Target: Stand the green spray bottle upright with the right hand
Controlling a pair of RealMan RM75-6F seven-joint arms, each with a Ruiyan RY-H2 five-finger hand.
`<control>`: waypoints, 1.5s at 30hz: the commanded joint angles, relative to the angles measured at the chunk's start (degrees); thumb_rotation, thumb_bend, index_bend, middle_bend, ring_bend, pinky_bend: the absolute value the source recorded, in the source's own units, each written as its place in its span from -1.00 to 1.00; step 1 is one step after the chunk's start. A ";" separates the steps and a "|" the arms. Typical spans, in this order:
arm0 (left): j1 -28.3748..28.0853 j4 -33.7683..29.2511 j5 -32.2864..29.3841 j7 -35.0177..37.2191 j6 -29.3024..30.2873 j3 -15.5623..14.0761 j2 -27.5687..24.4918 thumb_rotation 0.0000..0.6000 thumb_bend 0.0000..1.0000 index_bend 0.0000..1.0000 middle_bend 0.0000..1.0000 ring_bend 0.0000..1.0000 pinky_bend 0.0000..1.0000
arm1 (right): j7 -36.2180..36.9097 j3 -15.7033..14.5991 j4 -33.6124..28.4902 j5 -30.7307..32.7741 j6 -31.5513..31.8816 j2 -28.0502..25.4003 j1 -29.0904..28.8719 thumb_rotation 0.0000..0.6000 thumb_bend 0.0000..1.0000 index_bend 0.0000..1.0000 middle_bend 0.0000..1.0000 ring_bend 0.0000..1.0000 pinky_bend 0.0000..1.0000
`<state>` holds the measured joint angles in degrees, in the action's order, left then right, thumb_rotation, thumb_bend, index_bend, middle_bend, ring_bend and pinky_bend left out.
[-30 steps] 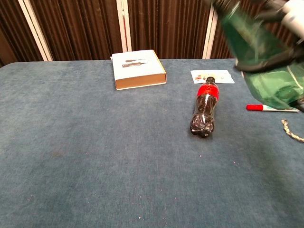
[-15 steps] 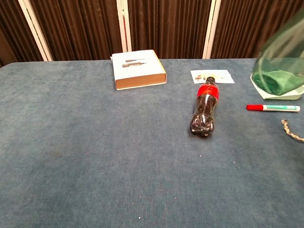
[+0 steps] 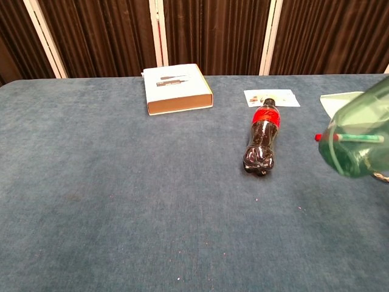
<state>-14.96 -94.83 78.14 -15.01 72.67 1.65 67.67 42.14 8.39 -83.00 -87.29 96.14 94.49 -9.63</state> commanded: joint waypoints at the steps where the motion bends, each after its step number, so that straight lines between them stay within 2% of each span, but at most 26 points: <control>1: -0.07 -0.08 -0.06 0.08 -0.35 -0.11 -0.07 1.00 -0.89 -0.95 -0.91 -0.92 -1.00 | 0.26 -1.79 1.60 -0.28 0.08 0.99 1.31 1.00 -0.08 0.67 -0.98 -1.00 -0.99; 6: -0.22 -0.37 -0.04 -0.03 -0.76 -0.24 -0.24 1.00 -0.89 -0.96 -0.92 -0.92 -1.00 | -0.77 -2.55 4.28 -0.74 -0.44 2.67 1.43 1.00 -0.08 0.67 -0.99 -1.00 -1.00; 19: -0.20 -0.27 -0.12 -0.07 -0.77 -0.19 -0.27 1.00 -0.89 -0.96 -0.91 -0.92 -1.00 | -1.11 -4.26 15.78 -1.81 -2.44 9.09 1.51 1.00 -0.08 0.66 -0.99 -1.00 -1.00; 31: -0.17 -0.54 -0.05 0.34 -0.84 -0.26 -0.62 1.00 -0.89 -0.94 -0.91 -0.92 -1.00 | -0.71 -4.03 16.45 -1.70 -3.22 9.45 1.78 1.00 -0.10 0.59 -0.99 -1.00 -1.00; 33: -0.03 -0.62 0.04 0.52 -0.57 -0.23 -0.71 1.00 -0.89 -0.94 -0.91 -0.92 -1.00 | -0.99 -4.18 16.55 -1.83 -3.29 9.50 1.88 1.00 -0.18 0.47 -1.00 -1.00 -1.00; 37: 0.02 -0.61 0.03 0.72 -0.61 -0.27 -0.85 1.00 -0.89 -0.93 -0.91 -0.92 -1.00 | -1.83 -4.76 17.55 -2.58 -3.11 9.79 2.02 1.00 -0.37 -0.04 -1.00 -1.00 -1.00; 42: 0.16 -0.69 0.16 0.98 -0.34 -0.26 -1.03 1.00 -0.89 -0.91 -0.91 -0.92 -1.00 | -3.22 -6.11 18.21 -3.78 -3.47 9.85 2.11 1.00 -0.42 -0.50 -1.00 -1.00 -1.00; 45: 0.25 -0.72 0.37 1.24 -0.20 -0.31 -1.18 1.00 -0.89 -0.91 -0.91 -0.92 -1.00 | -4.30 -6.16 17.60 -3.75 -3.79 9.66 2.12 1.00 -0.46 -0.86 -1.00 -1.00 -1.00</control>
<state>-14.72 -95.55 78.50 -13.76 72.47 1.35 66.50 38.11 2.31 -65.19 -90.98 92.52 104.24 -7.51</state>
